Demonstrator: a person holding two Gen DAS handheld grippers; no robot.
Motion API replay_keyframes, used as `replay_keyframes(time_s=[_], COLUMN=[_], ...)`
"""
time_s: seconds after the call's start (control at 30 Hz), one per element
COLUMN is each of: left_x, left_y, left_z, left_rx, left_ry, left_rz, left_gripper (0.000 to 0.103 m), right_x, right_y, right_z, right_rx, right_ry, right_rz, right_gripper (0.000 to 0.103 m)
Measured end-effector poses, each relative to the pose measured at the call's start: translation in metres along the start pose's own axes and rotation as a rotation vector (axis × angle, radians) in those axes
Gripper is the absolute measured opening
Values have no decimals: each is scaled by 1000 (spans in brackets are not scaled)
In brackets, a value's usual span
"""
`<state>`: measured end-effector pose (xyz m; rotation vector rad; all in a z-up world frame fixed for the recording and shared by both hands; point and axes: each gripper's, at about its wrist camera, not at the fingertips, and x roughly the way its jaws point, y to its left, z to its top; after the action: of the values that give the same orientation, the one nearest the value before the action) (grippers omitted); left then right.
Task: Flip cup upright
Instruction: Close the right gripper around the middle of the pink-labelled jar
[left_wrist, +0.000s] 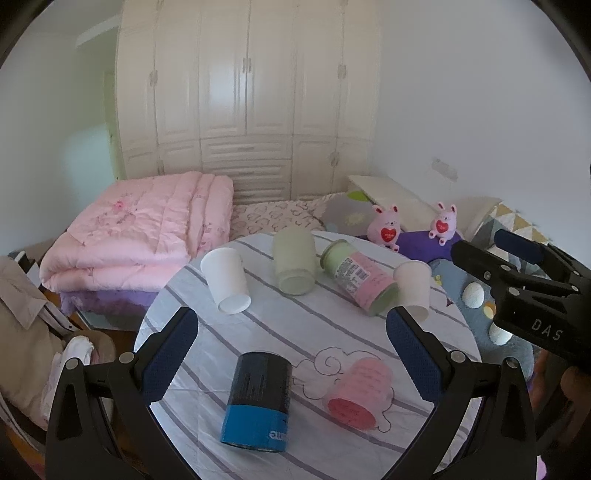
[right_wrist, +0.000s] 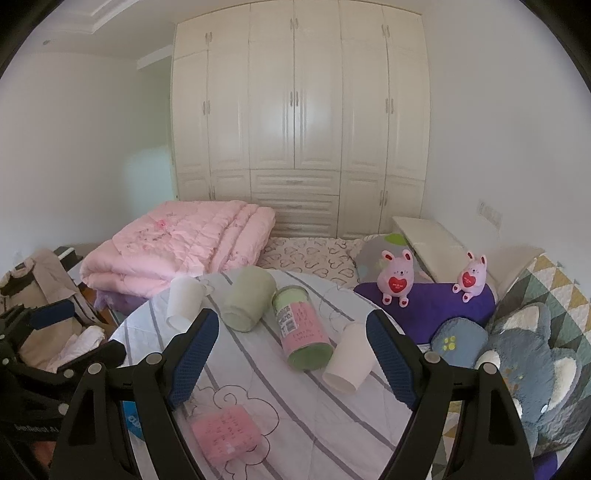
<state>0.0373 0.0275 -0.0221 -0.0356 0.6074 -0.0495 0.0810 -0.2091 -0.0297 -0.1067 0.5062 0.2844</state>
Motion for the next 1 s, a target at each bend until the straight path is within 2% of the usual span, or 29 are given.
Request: replay_keyframes(time_s=[0.23,0.57,0.67,0.8,0.87,1.0], left_x=[25,72,84,95,101,109], left_y=[8,27,32,34,32,29], left_z=[5,18,19,19,19,18], left_rx=[-20,-49,-63,-74,-66,-55], left_ry=[40,98,112,125,135,152], left_rz=[-1,35,46,36,36,30], left_gripper=[103,103,103,103,103,103], right_x=[38,137,169,215,230,250], right_y=[-11,-12,-12,-18,-20,-17], right_z=[-1,11,12,9,7,-2], right_rx=[5,-25,-37,-29,-5,-31], right_ry=[101,271,339,481,515,598], right_rz=[43,123,138,125,151,142], right_gripper=[83,83,83,83,83,83])
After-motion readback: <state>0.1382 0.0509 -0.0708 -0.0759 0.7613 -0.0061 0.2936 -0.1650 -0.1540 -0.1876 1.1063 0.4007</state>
